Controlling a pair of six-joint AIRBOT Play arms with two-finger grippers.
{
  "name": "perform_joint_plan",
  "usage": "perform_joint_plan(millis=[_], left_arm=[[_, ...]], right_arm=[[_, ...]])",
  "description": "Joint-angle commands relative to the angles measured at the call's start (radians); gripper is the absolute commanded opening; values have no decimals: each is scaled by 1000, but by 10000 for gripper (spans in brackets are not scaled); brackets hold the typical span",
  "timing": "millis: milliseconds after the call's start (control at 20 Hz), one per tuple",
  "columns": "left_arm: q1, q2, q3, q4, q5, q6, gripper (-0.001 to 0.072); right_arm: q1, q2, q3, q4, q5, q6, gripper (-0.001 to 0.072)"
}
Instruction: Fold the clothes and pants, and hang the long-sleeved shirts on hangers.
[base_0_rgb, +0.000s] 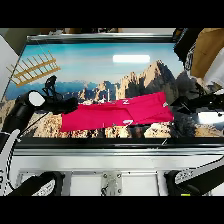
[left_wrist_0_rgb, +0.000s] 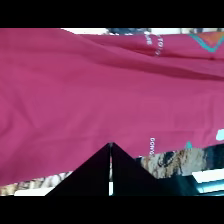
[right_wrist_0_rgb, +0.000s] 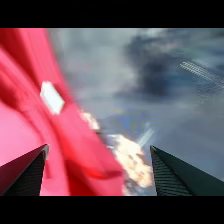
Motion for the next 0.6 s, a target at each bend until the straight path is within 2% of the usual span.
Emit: perform_joint_plan(millis=[0,200,450,500,550], left_arm=[[-70,8,-10,-1,32,-31,7],[-104,8,-10,-1,47,-31,7],[-103,8,-10,0,46,-31,7],[-103,8,-10,0,46,-31,7],[-103,8,-10,0,46,-31,7]], right_arm=[[41,-53,-1,18,30,-51,720],[136,-69,-1,115,45,-60,720],[229,-69,-1,108,80,-59,711],[237,-69,-1,97,82,-59,678],[240,-69,-1,86,82,-60,487]])
